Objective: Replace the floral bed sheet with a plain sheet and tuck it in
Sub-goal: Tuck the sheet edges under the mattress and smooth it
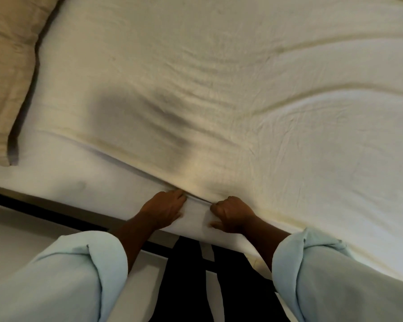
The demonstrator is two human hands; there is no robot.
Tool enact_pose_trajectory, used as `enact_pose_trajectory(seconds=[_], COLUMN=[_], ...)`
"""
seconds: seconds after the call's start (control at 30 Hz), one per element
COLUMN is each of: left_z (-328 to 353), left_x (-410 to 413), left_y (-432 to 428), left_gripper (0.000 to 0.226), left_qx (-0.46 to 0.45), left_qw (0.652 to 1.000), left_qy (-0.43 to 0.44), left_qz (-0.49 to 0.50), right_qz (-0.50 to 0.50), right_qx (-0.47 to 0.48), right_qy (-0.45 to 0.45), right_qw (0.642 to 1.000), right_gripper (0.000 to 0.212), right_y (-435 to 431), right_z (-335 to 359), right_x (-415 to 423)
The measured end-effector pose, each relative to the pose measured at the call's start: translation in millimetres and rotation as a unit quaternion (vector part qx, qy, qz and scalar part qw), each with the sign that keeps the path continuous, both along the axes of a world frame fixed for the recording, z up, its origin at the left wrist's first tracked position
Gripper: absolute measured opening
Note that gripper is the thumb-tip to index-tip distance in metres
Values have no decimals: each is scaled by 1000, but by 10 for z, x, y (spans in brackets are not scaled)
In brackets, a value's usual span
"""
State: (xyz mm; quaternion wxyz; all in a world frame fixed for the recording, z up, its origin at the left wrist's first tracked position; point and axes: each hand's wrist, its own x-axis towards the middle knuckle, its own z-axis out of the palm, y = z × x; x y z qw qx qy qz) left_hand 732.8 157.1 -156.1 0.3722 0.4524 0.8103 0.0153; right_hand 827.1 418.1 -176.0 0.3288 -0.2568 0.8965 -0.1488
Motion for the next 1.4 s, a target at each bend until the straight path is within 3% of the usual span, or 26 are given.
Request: enact_pose_trajectory(seconds=[0.17,0.27,0.4,0.5,0.6,0.8,0.97,1.07,1.23,1.4], left_z=[-85,-98,24,119,157,160,250,428,911,1505], left_x=[-23,-53,-88,16,77,107,51,-92,-461,-700], left_y=[68,120,202,285,359,408,496,582,916,1344], left_gripper=[17,10,16,19,25,27,35,33,32,32], left_qx=[63,57,-64,-199,-242,-263,-285,-274,-226,-171], left_qw=[996,996,992,963,951,949,944,952,971,985], left_qy=[37,27,-71,-138,-156,-136,-154,-126,-62,-14], left_qz=[-41,-64,-87,-115,-111,-112,-70,-57,-54,-11], right_qz=[-5,12,20,33,42,-42,-225,-307,-444,-508], right_qx=[23,52,55,53,52,29,-29,-13,8,10], right_qy=[-57,-107,-155,-234,-274,-328,-382,-370,-259,-200], right_qw=[998,993,986,970,960,943,896,877,858,838], right_gripper=[27,26,30,37,40,39,53,44,45,35], right_y=[-148,-238,-358,-565,-693,-588,-394,-115,542,1155], right_z=[57,119,171,200,237,200,288,462,906,1423], right_x=[-66,-116,-122,-5,86,100,100,28,-162,-372])
